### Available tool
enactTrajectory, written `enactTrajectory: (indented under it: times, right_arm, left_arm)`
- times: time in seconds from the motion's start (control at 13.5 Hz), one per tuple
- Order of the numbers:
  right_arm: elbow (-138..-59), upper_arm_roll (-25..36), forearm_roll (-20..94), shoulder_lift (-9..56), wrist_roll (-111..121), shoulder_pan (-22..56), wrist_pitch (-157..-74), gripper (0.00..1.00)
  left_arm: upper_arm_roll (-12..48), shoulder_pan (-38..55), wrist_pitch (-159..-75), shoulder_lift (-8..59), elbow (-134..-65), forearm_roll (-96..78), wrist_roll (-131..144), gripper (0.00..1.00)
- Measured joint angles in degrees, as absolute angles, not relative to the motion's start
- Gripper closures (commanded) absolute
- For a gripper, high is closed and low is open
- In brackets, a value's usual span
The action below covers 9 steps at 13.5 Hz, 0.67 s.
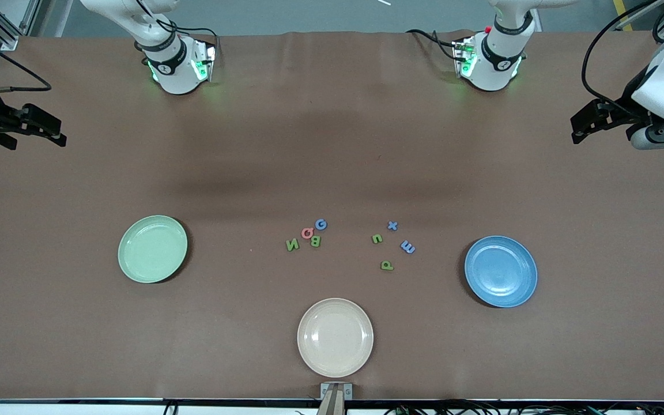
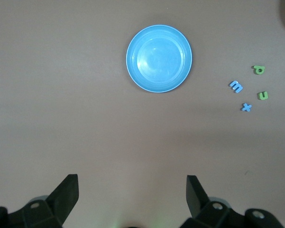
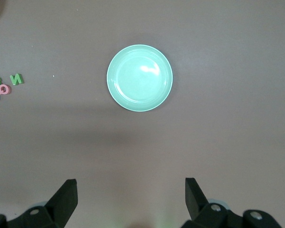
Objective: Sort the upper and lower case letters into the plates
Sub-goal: 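Reach the left and right grippers down toward the scattered foam letters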
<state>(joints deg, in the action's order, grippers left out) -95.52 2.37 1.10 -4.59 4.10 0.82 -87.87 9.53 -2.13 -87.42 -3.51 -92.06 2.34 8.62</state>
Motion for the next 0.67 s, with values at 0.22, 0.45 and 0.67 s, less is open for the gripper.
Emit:
enactTrajectory:
  times: [0.22, 0.45, 0.67]
  right_arm:
    - [-95.52, 2.37, 1.1, -4.59, 4.1, 0.82, -87.76, 0.0]
    - [-95.4, 2.28, 1.07, -4.57, 4.11, 0.82, -87.75, 0.0]
    - [-95.3, 2.47, 1.06, -2.12, 4.11, 0.8, -88.84, 0.0]
  left_arm:
    - [9.53, -2.13, -87.4, -3.5, -92.06, 2.34, 8.6, 0.0]
    - [9.6, -1.9, -87.41, -2.67, -91.99, 2.34, 8.6, 0.0]
    - [11.06, 0.15, -89.74, 1.96, -92.52, 2.23, 11.13, 0.0]
